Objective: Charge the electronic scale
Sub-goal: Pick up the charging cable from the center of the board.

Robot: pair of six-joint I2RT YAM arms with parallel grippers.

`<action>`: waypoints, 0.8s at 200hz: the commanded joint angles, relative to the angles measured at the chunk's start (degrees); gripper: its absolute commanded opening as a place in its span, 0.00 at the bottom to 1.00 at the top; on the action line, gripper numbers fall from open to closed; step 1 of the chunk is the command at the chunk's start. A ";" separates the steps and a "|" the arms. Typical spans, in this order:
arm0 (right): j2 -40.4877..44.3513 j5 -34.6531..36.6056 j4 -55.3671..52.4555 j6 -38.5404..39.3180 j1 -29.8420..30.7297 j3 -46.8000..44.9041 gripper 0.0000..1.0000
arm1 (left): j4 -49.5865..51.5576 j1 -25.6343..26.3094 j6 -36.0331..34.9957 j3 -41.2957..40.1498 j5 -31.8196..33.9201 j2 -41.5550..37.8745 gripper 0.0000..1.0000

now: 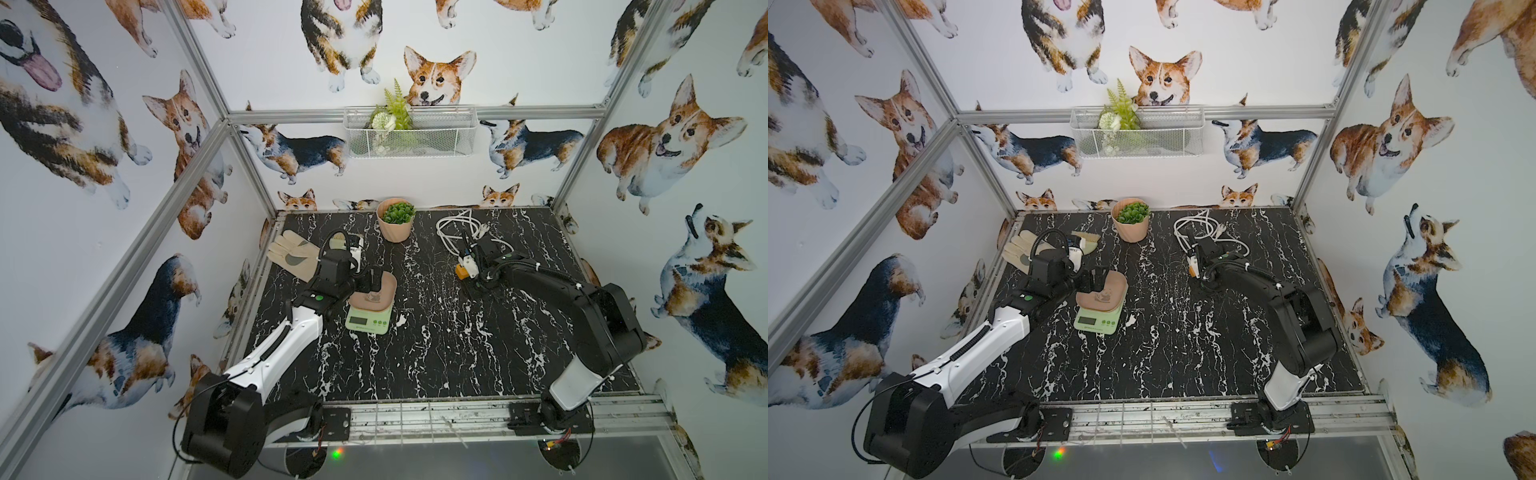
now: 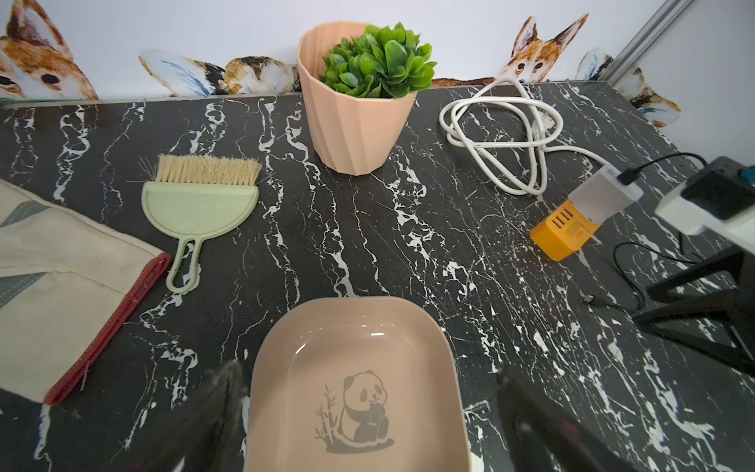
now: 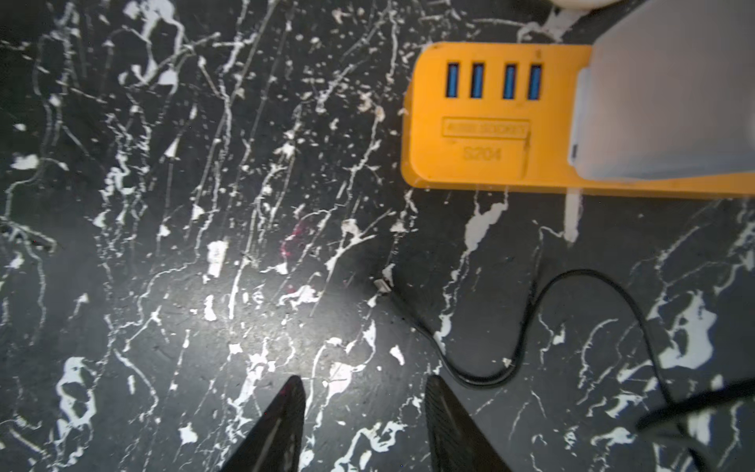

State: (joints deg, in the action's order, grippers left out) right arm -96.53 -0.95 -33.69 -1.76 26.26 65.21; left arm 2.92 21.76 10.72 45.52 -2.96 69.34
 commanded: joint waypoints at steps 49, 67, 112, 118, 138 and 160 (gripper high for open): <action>-0.55 0.66 -0.12 1.72 -3.23 -1.59 0.46 | -0.80 -0.21 0.97 2.17 -9.90 2.81 1.00; -2.58 -0.81 -0.65 2.34 -3.15 -0.57 0.43 | 0.35 -0.18 1.10 2.76 -12.28 3.72 1.00; -4.55 0.08 -1.59 2.91 -3.15 0.14 0.36 | -0.26 -0.22 2.09 4.93 -13.63 4.08 1.00; -4.67 0.20 -1.49 2.99 -3.15 0.01 0.35 | -0.35 -0.19 2.19 4.87 -14.08 4.05 1.00; -5.69 0.92 -1.20 3.43 -3.23 -0.31 0.32 | -0.68 -0.09 2.15 5.00 -17.03 4.13 1.00; -7.96 1.55 -2.41 3.64 -3.16 0.62 0.30 | 1.86 -0.05 1.68 6.31 -18.04 4.65 1.00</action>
State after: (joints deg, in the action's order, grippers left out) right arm -102.61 -0.43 -34.65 0.78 23.14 65.12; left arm 3.16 21.71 12.45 50.37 -18.02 73.54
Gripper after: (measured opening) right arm 0.306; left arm 0.999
